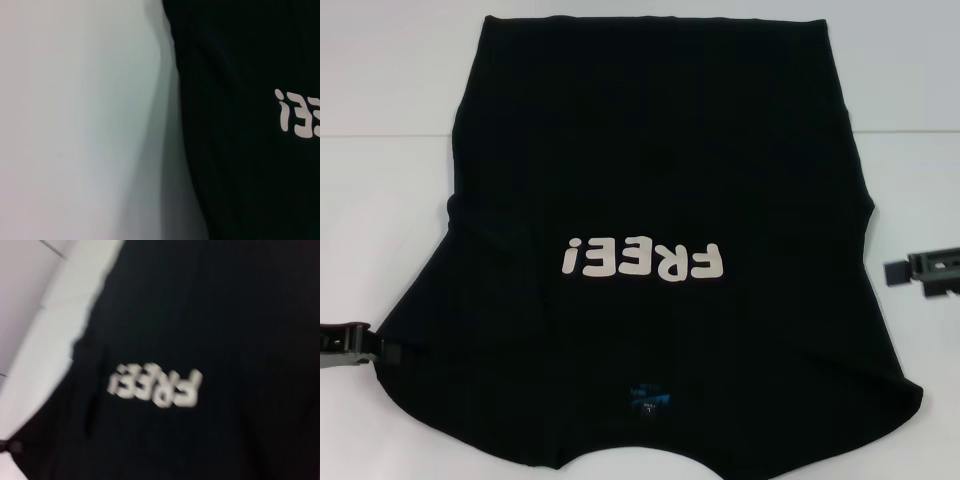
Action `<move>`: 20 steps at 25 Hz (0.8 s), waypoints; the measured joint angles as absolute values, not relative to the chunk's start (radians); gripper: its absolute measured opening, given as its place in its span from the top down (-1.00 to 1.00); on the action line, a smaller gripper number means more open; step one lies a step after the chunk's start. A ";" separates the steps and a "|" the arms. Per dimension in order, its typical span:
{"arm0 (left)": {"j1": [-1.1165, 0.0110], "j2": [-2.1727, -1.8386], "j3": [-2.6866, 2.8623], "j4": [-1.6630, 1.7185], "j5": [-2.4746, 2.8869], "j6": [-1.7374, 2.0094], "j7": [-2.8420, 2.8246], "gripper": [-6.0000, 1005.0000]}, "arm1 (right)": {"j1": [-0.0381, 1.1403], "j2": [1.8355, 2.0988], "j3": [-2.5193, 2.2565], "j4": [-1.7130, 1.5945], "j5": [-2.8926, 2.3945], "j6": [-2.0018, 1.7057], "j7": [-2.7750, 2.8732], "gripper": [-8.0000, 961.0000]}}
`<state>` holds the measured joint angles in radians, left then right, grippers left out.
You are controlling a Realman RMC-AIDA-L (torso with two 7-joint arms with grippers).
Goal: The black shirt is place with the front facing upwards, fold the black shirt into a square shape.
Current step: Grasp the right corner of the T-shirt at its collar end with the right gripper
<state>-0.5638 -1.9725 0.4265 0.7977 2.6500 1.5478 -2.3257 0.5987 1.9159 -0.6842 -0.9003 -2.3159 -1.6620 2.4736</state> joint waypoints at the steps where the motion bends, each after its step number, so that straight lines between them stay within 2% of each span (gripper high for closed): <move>1: -0.564 -1.972 0.425 0.798 2.650 1.547 -2.322 0.97 | 0.618 1.913 -0.670 -0.912 -2.377 -1.688 2.515 -0.93; 5: -0.567 -1.973 0.425 0.798 2.649 1.548 -2.317 0.96 | 0.678 1.922 -0.640 -0.932 -2.594 -1.744 2.576 -0.93; 9: -0.570 -1.973 0.425 0.798 2.648 1.548 -2.316 0.96 | 0.683 1.928 -0.638 -0.907 -2.641 -1.762 2.587 -0.93; 20: -0.570 -1.974 0.428 0.798 2.648 1.541 -2.315 0.94 | 0.671 1.918 -0.636 -0.772 -2.632 -1.712 2.571 -0.93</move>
<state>-0.5703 -1.9740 0.4277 0.7976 2.6476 1.5411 -2.3147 0.6713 1.9179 -0.6356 -0.7722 -2.6319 -1.7121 2.5710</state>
